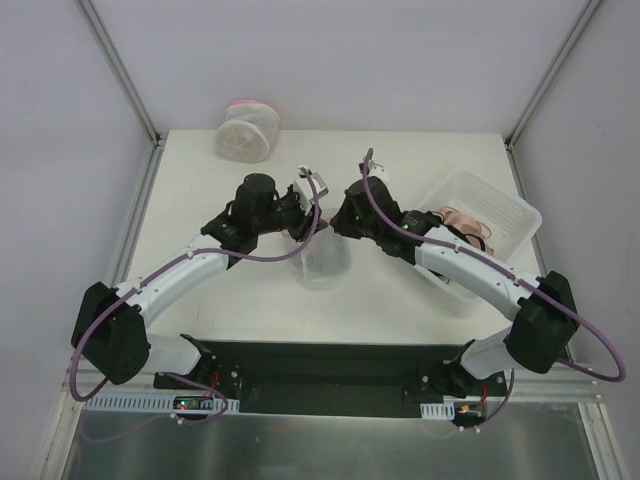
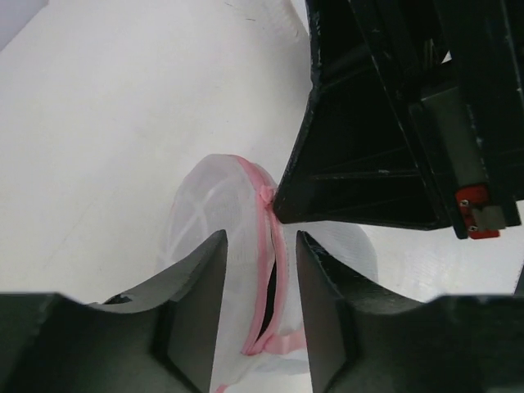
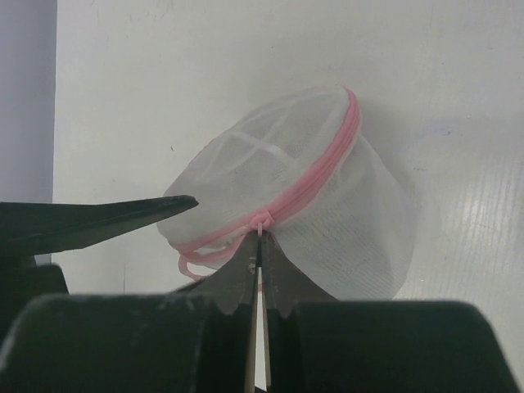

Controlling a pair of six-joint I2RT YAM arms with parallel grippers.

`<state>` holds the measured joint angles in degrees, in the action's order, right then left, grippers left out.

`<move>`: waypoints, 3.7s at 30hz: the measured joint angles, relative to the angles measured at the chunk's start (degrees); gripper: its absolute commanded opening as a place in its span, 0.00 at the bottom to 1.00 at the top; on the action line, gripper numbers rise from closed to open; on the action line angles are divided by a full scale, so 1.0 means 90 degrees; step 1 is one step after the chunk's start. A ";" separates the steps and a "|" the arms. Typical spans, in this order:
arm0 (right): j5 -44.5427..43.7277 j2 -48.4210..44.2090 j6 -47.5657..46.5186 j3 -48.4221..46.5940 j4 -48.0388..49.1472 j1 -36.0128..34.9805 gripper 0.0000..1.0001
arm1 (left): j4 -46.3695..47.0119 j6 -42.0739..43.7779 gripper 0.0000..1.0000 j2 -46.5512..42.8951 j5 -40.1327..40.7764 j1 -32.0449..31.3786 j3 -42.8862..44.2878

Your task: Unzip the laundry bag and remove the bra

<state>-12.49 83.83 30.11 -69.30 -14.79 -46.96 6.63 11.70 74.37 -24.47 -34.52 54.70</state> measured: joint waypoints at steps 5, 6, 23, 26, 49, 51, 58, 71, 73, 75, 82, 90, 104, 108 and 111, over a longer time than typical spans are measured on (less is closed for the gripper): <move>0.0019 -0.0058 -0.0068 0.0000 -0.0046 0.0049 0.01 | 0.0012 0.0075 0.00 0.0345 -0.0119 0.0000 0.0194; 0.0049 -0.0087 -0.0075 0.0000 -0.0066 0.0075 0.01 | 0.0015 0.0078 0.00 0.0362 -0.0121 0.0000 0.0197; 0.0969 -0.0651 -0.0090 0.0291 -0.0095 0.1282 0.01 | 0.0138 0.0202 0.00 -0.1350 0.0141 0.0002 -0.0947; 0.1219 -0.0554 -0.0090 0.0321 -0.0090 0.1438 0.01 | 0.0182 0.0180 0.00 -0.1610 0.0342 0.0000 -0.1268; 0.1382 -0.1134 -0.0138 0.1052 0.0080 0.1489 0.01 | -0.0483 -0.0066 0.81 0.0019 -0.0202 -0.0877 0.0775; 0.1382 -0.1134 -0.0136 0.1052 0.0083 0.1489 0.01 | -0.0544 0.0095 0.80 0.0221 -0.0036 -0.1071 0.0848; 0.1382 -0.1134 -0.0136 0.1054 0.0092 0.1489 0.01 | -0.0733 0.0639 0.77 0.0738 0.0860 -0.1290 0.0969; 0.1540 -0.1134 -0.0109 0.1052 0.0090 0.1489 0.01 | -0.0522 0.0945 0.00 0.1528 0.1649 -0.1588 0.1100; 0.1537 -0.1137 -0.0109 0.1052 0.0085 0.1489 0.01 | -0.0483 0.1015 0.00 0.1596 0.1770 -0.1583 0.1171; 0.1537 -0.1156 -0.0112 0.1054 0.0083 0.1501 0.02 | -0.0469 0.1086 0.00 0.1613 0.1853 -0.1579 0.1188; 0.1659 -0.1457 -0.0114 0.1175 0.0017 0.1749 0.02 | -0.0233 0.1217 0.00 0.1175 0.1962 -0.1583 0.0758; 0.2011 -0.1260 -0.0109 0.1171 0.0083 0.2341 0.01 | -0.0044 0.1127 0.00 -0.0270 0.2089 -0.1583 -0.0160; 0.3696 0.0894 0.0180 0.0233 0.0646 0.2356 0.02 | -0.0180 0.0923 0.00 -0.1331 0.2616 -0.1566 -0.0801; 0.3803 0.0894 0.0226 -0.0032 0.0668 0.2351 0.61 | -0.0206 0.0903 0.00 -0.1557 0.2654 -0.1566 -0.0801; 0.3249 0.0855 0.0095 -0.0168 0.0520 0.2458 0.84 | -0.0211 0.0763 0.00 -0.1532 0.2681 -0.1576 -0.0704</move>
<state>16.75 91.53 30.96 -70.81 -10.11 -24.84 4.73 18.57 60.58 -0.34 -48.71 48.36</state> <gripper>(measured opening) 0.637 0.019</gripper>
